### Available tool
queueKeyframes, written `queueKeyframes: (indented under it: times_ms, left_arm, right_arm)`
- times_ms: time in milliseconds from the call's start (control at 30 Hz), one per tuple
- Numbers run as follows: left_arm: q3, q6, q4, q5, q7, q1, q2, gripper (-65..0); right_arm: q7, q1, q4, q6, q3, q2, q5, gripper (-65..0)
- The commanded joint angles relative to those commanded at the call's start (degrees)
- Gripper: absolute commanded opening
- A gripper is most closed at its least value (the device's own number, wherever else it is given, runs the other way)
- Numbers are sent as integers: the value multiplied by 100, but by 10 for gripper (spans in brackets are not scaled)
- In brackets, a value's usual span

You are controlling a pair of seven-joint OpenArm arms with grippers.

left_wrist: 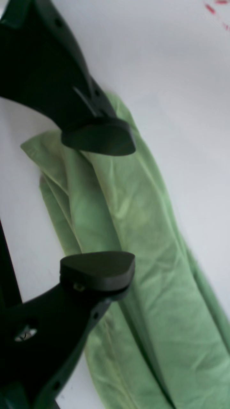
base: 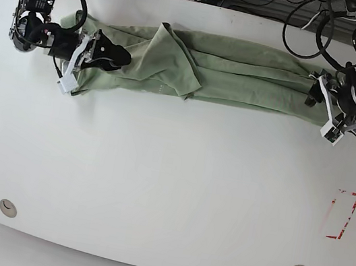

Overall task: Layout the t-shirt on the table in an organized manner, then fold the t-shirt properly
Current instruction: 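Release the shirt end with the left gripper and reposition it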

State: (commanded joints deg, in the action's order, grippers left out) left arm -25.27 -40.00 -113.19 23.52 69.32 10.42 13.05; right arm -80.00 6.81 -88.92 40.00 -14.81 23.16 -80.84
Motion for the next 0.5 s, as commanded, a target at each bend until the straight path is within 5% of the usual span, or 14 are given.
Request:
queueKeyframes:
  times_ms: [167,500]
  left_arm:
    - [-651,0,44,281,0,-53,-79,-208]
    - [-1670,0,967,686,9,-563,18,-206]
  right_arm:
    - [0,53,-413,0,26,-369,545,-555]
    - [0,62,-440,0,44,-782,2040,-556]
